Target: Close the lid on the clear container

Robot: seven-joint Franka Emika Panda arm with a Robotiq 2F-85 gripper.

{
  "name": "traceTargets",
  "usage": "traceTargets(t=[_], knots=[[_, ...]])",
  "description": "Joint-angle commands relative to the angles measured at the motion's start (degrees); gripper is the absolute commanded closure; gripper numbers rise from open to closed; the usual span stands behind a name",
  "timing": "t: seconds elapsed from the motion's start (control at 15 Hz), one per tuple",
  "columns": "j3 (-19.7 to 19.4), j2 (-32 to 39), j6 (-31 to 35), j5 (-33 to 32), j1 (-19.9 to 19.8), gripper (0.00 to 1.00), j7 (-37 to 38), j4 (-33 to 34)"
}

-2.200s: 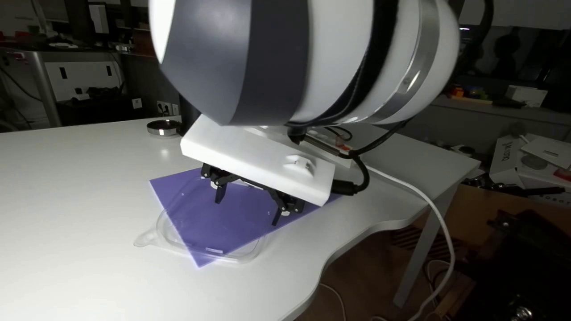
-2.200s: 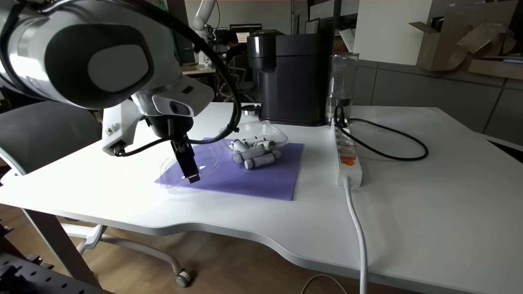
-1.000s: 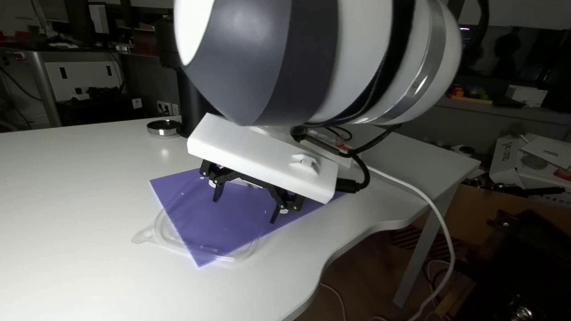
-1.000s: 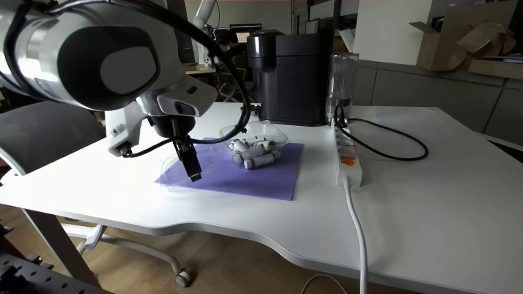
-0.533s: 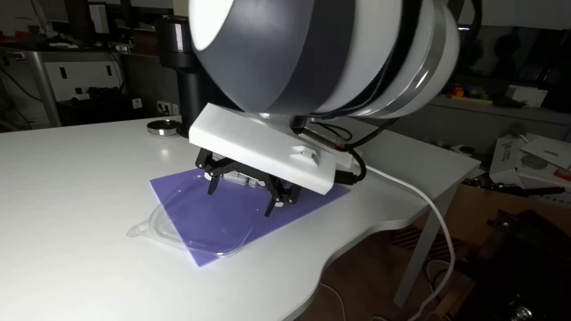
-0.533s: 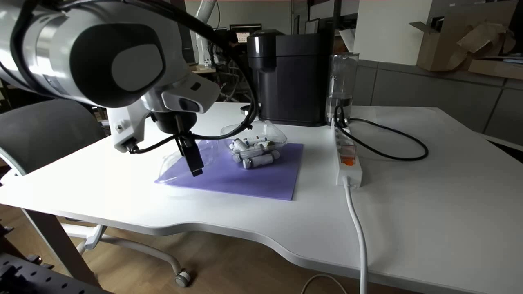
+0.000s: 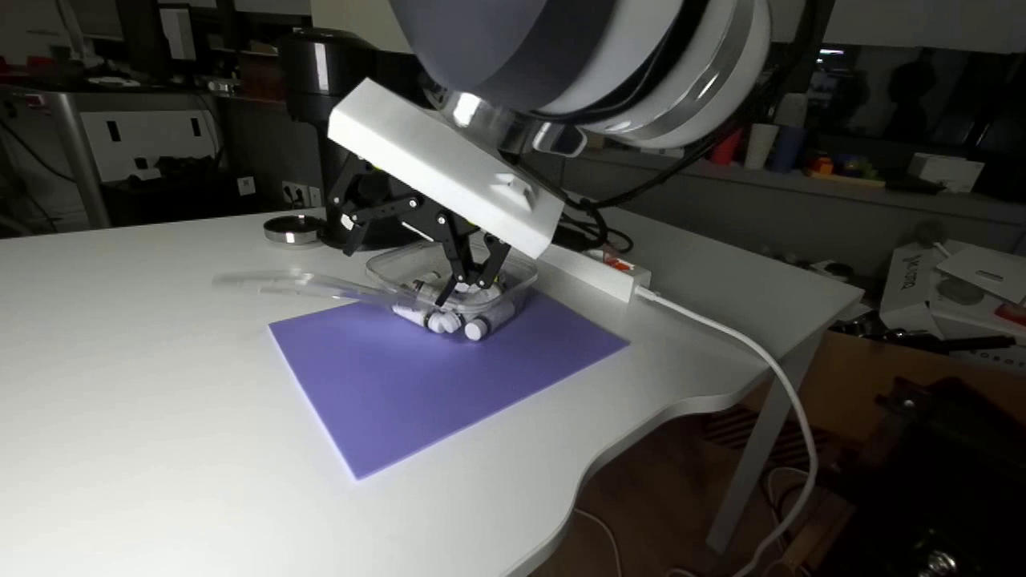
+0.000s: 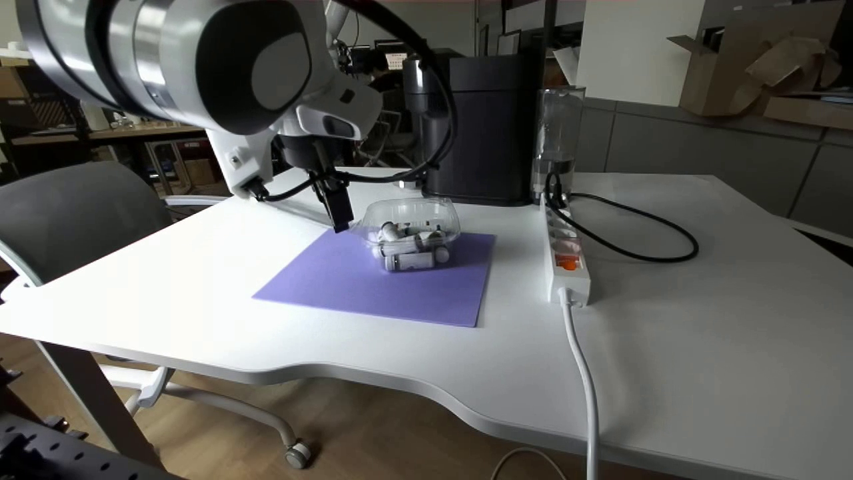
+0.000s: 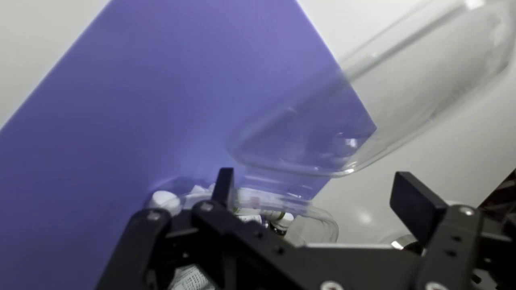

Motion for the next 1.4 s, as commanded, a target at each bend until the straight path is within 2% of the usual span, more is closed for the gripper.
traceTargets(t=[0.0, 0.33, 0.6, 1.0, 1.13, 1.2, 1.27, 1.33], knots=[[5.85, 1.60, 0.00, -2.24, -8.11, 0.00, 1.15, 0.87], [11.21, 3.18, -0.03, -4.32, -15.83, 0.00, -1.77, -0.71], [8.54, -1.27, 0.00, -2.22, -13.18, 0.00, -10.14, -2.03], [11.47, -0.28, 0.36, -0.70, -13.62, 0.00, -11.05, -6.66], [13.70, -1.68, 0.02, 0.38, -14.11, 0.00, -9.14, -6.63], [11.61, -2.05, 0.06, 3.95, -10.02, 0.00, -8.65, -5.67], [11.02, -3.27, 0.06, 6.34, -8.30, 0.00, -8.43, -5.62], [11.84, 0.17, 0.07, 3.31, -11.49, 0.00, -10.87, -5.42]])
